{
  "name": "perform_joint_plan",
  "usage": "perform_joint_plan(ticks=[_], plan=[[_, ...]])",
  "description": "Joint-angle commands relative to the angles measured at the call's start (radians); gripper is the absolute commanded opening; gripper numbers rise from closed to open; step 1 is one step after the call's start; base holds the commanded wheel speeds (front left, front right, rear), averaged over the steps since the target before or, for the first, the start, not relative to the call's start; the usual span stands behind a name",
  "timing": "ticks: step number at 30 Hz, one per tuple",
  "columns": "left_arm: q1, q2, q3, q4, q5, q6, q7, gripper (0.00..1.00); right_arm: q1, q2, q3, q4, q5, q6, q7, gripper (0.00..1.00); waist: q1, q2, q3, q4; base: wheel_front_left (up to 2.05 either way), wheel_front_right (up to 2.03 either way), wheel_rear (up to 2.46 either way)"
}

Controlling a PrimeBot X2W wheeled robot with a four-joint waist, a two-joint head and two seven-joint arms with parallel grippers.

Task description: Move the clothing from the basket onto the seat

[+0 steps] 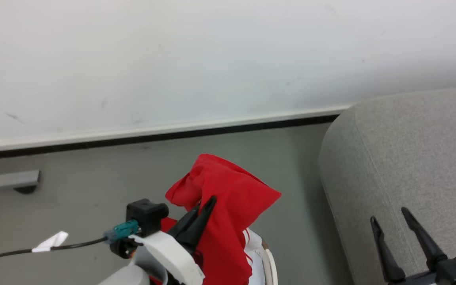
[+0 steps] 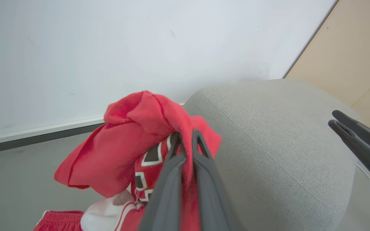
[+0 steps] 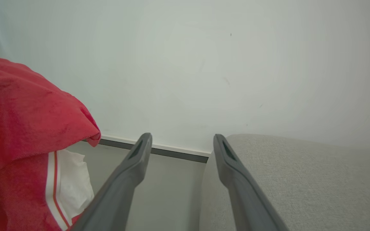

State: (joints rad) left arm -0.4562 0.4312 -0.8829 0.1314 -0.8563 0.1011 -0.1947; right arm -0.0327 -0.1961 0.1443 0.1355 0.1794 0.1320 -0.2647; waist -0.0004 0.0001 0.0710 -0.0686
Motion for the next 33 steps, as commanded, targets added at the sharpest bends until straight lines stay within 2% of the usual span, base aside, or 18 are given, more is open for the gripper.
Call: perform_joint_plan(ticks=[1,9,14,20,27,30,33], plan=[[0.015,0.015,0.008,-0.02,-0.013,0.009,0.003,0.0,0.02,-0.008,0.005,0.006,0.009,-0.002,0.001,1.0,0.0004,-0.0001,-0.042,0.001,0.0,0.0,0.0],[-0.002,0.103,0.061,-0.174,-0.013,0.068,0.04,0.0,0.069,-0.018,0.072,0.023,0.041,-0.002,0.001,1.0,0.0004,-0.0001,-0.09,-0.013,0.0,0.0,0.0],[-0.023,0.133,0.094,-0.243,-0.011,0.109,0.054,0.0,0.06,-0.039,0.146,0.021,0.08,-0.002,0.001,1.0,0.0004,-0.0001,-0.097,-0.018,0.0,0.0,0.0],[-0.039,0.128,0.104,-0.271,0.002,0.145,0.067,0.0,0.023,-0.07,0.265,-0.004,0.141,-0.002,0.0,1.0,0.0004,-0.0001,-0.098,-0.021,0.0,0.0,0.0],[-0.061,0.099,0.083,-0.262,0.013,0.141,0.075,0.0,-0.045,-0.102,0.466,-0.055,0.212,-0.002,0.0,1.0,0.0004,-0.0001,-0.096,-0.027,0.0,0.0,0.0],[-0.069,0.092,0.077,-0.255,0.016,0.136,0.078,0.0,-0.092,-0.083,0.568,-0.051,0.248,-0.002,0.001,1.0,0.0004,-0.0001,-0.095,-0.032,0.0,0.0,0.0],[-0.074,0.087,0.073,-0.25,0.017,0.135,0.077,0.0,-0.136,-0.066,0.626,-0.038,0.268,-0.002,0.0,1.0,0.0004,-0.0001,-0.093,-0.034,0.0,0.0,0.0]])
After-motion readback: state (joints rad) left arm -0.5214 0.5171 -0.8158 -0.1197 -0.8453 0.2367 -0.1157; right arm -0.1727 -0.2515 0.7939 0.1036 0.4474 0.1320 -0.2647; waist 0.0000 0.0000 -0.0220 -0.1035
